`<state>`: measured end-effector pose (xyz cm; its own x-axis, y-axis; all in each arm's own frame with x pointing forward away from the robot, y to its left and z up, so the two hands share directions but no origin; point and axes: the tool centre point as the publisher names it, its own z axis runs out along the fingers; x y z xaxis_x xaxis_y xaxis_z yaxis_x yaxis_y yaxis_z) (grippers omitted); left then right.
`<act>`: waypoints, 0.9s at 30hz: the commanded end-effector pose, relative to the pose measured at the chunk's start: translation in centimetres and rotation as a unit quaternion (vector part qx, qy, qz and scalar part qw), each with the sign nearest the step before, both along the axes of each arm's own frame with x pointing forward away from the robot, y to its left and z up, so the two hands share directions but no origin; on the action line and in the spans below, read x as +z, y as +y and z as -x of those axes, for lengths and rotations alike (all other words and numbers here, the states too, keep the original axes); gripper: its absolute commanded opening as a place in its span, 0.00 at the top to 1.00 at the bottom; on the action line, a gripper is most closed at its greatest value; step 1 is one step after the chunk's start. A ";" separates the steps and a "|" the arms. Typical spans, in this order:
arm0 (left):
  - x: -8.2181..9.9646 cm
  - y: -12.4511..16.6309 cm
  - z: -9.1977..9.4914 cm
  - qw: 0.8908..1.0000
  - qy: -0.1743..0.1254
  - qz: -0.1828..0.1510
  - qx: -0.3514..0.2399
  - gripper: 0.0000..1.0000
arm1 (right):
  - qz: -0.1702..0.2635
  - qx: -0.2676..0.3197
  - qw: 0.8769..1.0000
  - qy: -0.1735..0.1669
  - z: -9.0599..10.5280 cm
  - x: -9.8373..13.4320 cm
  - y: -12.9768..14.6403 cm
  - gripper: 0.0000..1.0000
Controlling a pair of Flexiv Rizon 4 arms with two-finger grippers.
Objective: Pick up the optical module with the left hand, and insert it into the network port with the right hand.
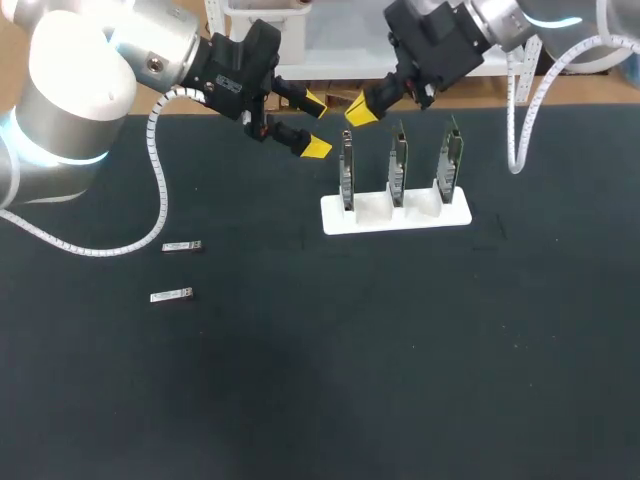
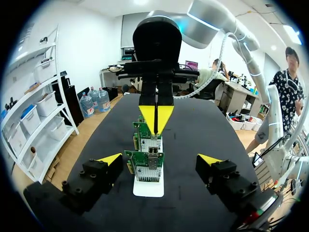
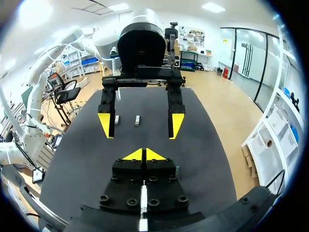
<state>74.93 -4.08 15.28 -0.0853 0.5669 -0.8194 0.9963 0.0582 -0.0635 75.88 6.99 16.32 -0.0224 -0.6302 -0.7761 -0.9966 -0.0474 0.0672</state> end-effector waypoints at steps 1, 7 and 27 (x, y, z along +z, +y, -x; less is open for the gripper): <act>0.0 -0.1 -0.2 1.000 0.001 -0.002 -0.002 0.00 | 0.003 0.002 1.000 0.003 -0.3 -0.3 0.3 1.00; 0.0 -0.1 -0.2 1.000 0.001 -0.002 -0.002 0.00 | 0.006 0.003 1.000 0.006 0.0 -0.7 0.4 1.00; 0.0 -0.1 -0.2 1.000 0.001 -0.002 -0.002 0.00 | 0.013 -0.001 1.000 0.010 0.4 -1.6 0.8 1.00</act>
<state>74.93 -4.08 15.28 -0.0853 0.5669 -0.8194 0.9963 0.0582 -0.0635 75.54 7.69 14.83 -0.0373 -0.6498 -0.7592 -0.9950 -0.0465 0.0888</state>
